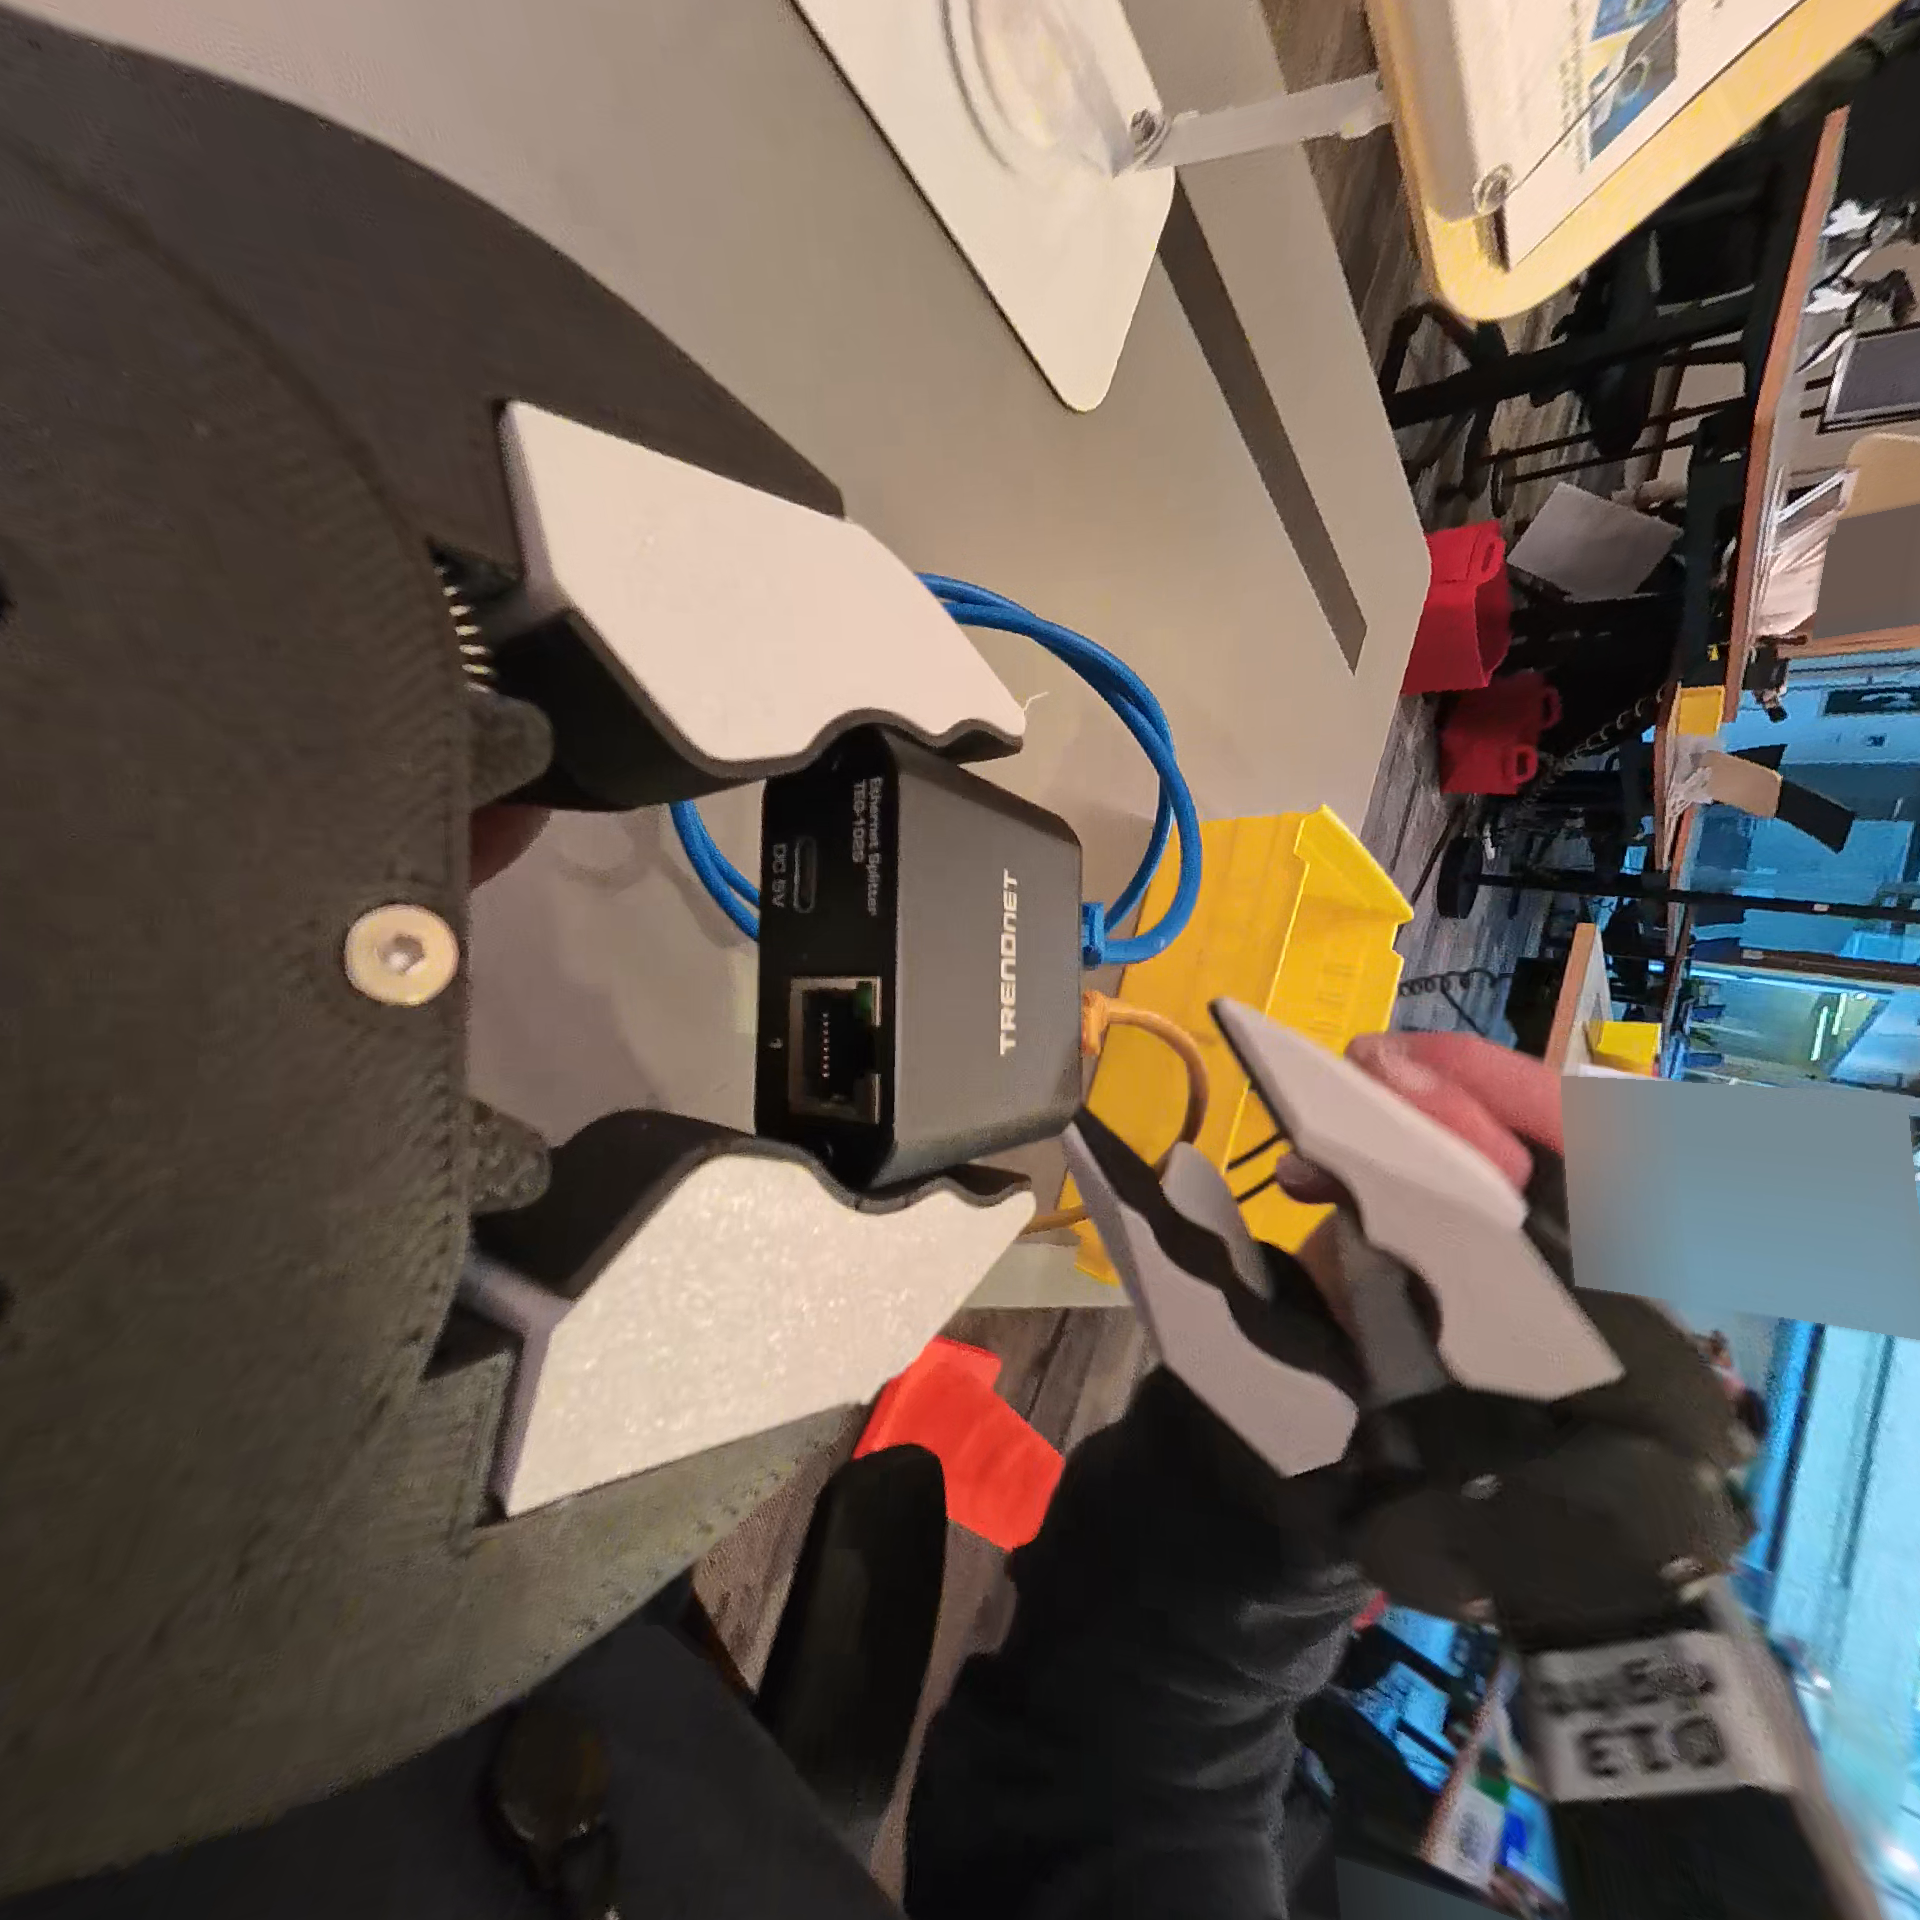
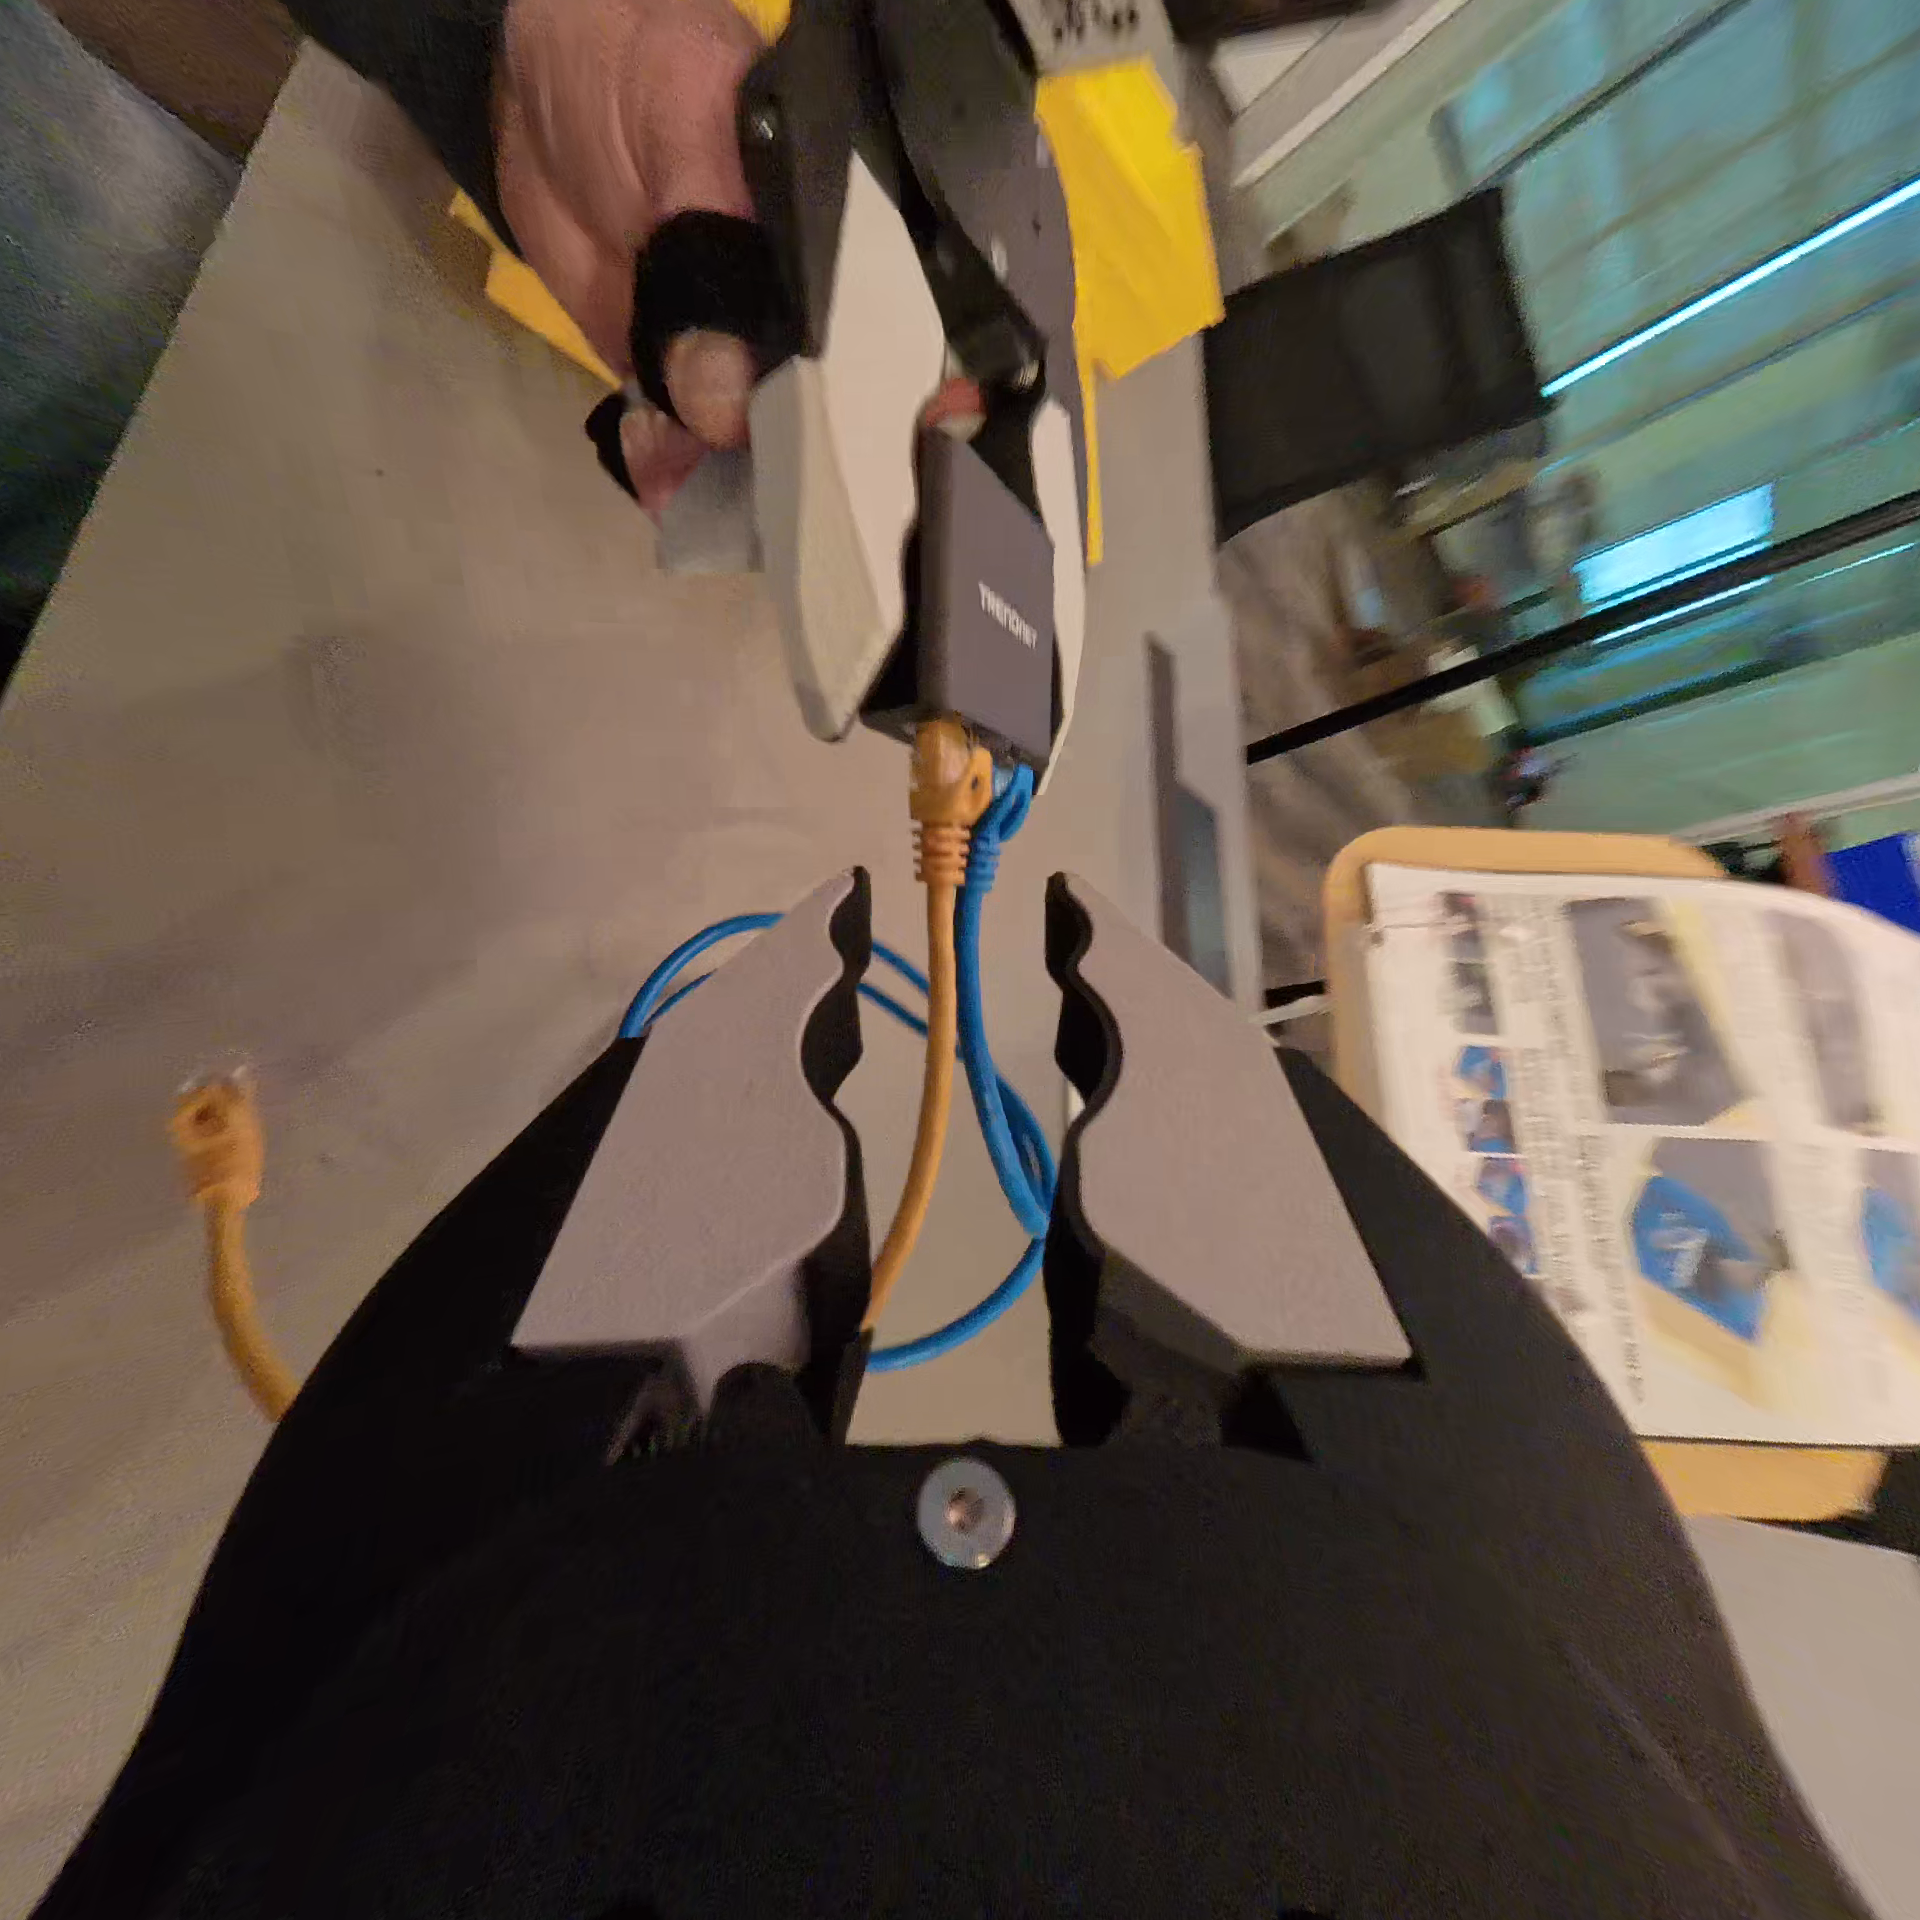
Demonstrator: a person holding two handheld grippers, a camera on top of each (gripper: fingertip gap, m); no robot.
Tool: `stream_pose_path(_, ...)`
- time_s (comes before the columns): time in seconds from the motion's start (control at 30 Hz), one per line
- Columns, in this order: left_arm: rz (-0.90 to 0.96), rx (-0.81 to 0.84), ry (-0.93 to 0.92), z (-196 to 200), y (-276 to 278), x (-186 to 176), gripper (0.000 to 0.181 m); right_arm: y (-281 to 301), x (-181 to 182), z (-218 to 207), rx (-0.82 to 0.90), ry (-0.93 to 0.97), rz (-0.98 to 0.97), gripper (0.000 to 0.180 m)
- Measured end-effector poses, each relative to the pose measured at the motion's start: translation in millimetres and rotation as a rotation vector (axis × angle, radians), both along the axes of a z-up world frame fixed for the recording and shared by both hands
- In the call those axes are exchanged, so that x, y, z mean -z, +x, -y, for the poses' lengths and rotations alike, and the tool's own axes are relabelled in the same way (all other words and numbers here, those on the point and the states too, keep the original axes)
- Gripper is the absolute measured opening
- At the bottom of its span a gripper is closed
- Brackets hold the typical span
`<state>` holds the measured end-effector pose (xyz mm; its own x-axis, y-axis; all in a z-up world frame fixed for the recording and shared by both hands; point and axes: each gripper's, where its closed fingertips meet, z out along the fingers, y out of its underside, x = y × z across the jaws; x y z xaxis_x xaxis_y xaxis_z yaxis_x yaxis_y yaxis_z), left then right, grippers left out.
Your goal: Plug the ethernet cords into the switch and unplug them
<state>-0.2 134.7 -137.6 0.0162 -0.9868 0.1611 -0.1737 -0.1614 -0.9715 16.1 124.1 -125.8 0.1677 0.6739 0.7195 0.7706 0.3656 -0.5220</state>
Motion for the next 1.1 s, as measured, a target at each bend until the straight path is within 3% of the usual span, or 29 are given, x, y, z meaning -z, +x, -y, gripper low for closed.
stream_pose_path(0.3,0.033,0.049,-0.147,11,7,-7,0.073,-16,-6,4,-0.017,0.273,0.047,0.021)
stream_pose_path(0.37,0.033,0.056,-0.157,13,8,-7,0.073,-18,-6,4,-0.036,0.275,0.054,0.014)
stream_pose_path(1.1,0.034,0.054,-0.211,12,10,-7,0.073,-17,-1,4,-0.05,0.247,0.175,0.009)
